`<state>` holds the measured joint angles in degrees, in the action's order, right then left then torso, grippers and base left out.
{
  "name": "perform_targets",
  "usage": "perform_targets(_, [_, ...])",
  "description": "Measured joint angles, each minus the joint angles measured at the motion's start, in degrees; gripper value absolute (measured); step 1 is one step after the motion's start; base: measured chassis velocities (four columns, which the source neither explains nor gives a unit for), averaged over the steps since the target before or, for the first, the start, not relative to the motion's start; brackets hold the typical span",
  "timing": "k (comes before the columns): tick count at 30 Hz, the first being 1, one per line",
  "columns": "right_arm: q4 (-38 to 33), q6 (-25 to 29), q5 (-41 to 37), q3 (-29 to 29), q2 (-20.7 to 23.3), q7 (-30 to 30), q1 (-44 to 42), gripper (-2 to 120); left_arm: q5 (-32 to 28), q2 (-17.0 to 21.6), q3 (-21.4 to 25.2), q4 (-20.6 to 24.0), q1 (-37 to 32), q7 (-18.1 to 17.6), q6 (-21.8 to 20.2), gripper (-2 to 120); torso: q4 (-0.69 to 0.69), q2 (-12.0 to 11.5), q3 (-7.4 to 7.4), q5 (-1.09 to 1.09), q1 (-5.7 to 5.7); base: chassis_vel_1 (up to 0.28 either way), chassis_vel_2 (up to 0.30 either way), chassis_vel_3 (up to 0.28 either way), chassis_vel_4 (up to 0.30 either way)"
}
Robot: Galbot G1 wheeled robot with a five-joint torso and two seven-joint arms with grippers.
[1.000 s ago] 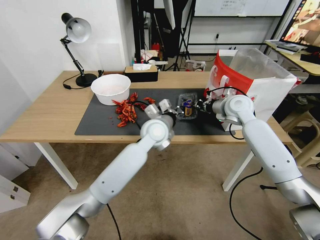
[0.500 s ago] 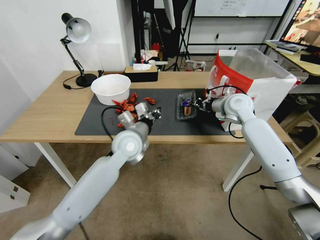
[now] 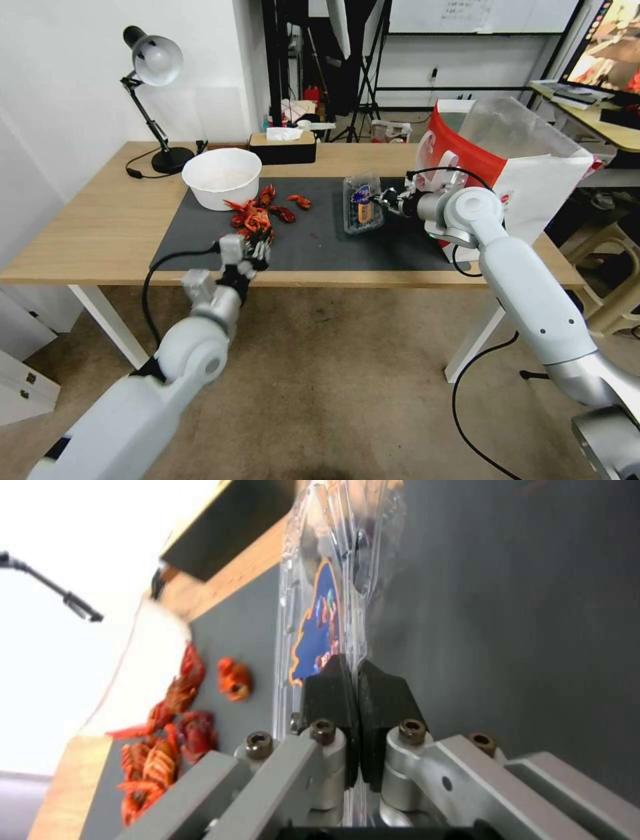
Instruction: Close the takeout container lid, then place the container into the takeout bag.
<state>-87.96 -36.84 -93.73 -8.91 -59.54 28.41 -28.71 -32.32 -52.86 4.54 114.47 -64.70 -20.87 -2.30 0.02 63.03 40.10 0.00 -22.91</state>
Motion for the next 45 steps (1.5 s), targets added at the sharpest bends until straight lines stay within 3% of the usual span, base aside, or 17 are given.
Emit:
perform_targets(1, [-1.35, 0.64, 0.01, -1.73, 1.35, -0.35, -1.77, 0, 3.39, 0.18, -0.15, -0.49, -0.95, 0.04, 0.93, 43, -0.11, 0.0, 0.0, -0.01, 0.0, 0.0, 0.0, 0.0, 0.0])
perform_targets(3, [-1.95, 1.03, 0.01, -2.54, 1.88, -0.77, -2.52, 0, 5.34, 0.23, 0.33, -0.53, -2.28, -0.03, 1.72, 48, -0.14, 0.0, 0.0, 0.02, 0.0, 0.0, 0.0, 0.0, 0.0])
perform_targets(8, [-2.65, 2.13, 0.02, -3.2, 2.53, -3.54, -3.37, 0, 10.38, 0.1, 3.71, 0.86, -9.92, -2.21, 2.92, 67, 0.04, 0.0, 0.0, 0.01, 0.0, 0.0, 0.0, 0.0, 0.0])
perform_targets(14, [-2.68, 3.84, 1.17, -3.27, 2.83, -8.59, -4.03, 0, 13.78, -1.41, 7.3, 0.94, -15.29, -3.54, 4.77, 91, -0.03, 0.0, 0.01, 0.01, -0.01, 0.0, 0.0, 0.0, 0.0])
perform_targets(16, [-2.72, 4.05, 1.35, -3.27, 2.9, -9.27, -4.08, 0, 13.83, -1.41, 7.62, 1.02, -15.7, -3.51, 4.84, 93, -0.03, 0.0, 0.01, 0.01, -0.01, 0.0, 0.0, 0.0, 0.0])
perform_targets(17, [-2.97, 5.1, 2.44, -3.22, 3.25, -12.35, -4.24, 0, 13.92, -1.42, 8.48, 1.16, -17.03, -3.43, 4.97, 99, -0.01, 0.0, 0.01, 0.01, -0.01, 0.0, 0.0, 0.0, 0.0])
perform_targets(25, [-3.99, 10.88, 12.82, -1.1, 4.2, -23.83, -3.9, 0, 14.76, -3.3, 9.58, 0.27, -19.94, -3.79, 4.8, 100, -0.02, 0.0, 0.01, 0.0, -0.01, 0.0, 0.0, 0.0, 0.0])
perform_targets(30, [-6.01, 20.13, 29.25, 1.58, 4.77, -30.8, -1.75, 0, 14.82, -4.68, 9.52, -1.03, -21.13, -3.68, 5.89, 100, -0.01, 0.0, 0.01, 0.0, -0.01, 0.0, 0.0, 0.0, 0.0])
perform_targets(35, [-7.09, 25.19, 35.66, 2.57, 5.47, -29.34, 1.37, 0, 15.11, -5.2, 9.69, -1.87, -21.39, -3.64, 6.59, 100, -0.01, 0.0, 0.01, 0.01, -0.01, 0.0, 0.0, 0.0, 0.0])
perform_targets(38, [-8.28, 27.77, 38.38, 1.75, 6.34, -24.4, 4.38, 0, 15.42, -5.87, 9.79, -2.43, -21.7, -3.63, 7.18, 100, 0.0, 0.0, 0.01, 0.02, -0.01, 0.0, 0.0, 0.0, 0.0])
perform_targets(42, [-8.9, 28.59, 40.52, -0.19, 7.89, -20.08, 6.75, 0, 15.72, -6.4, 9.79, -2.83, -21.94, -3.62, 7.61, 100, -0.01, 0.0, 0.01, 0.0, -0.01, 0.0, 0.0, 0.0, 0.0])
perform_targets(45, [-8.76, 27.11, 44.3, -3.63, 11.59, -14.76, 8.53, 0, 15.74, -6.77, 9.49, -2.99, -22.19, -3.63, 7.76, 100, -0.01, 0.0, 0.0, -0.01, -0.01, 0.0, 0.0, 0.0, 0.0])
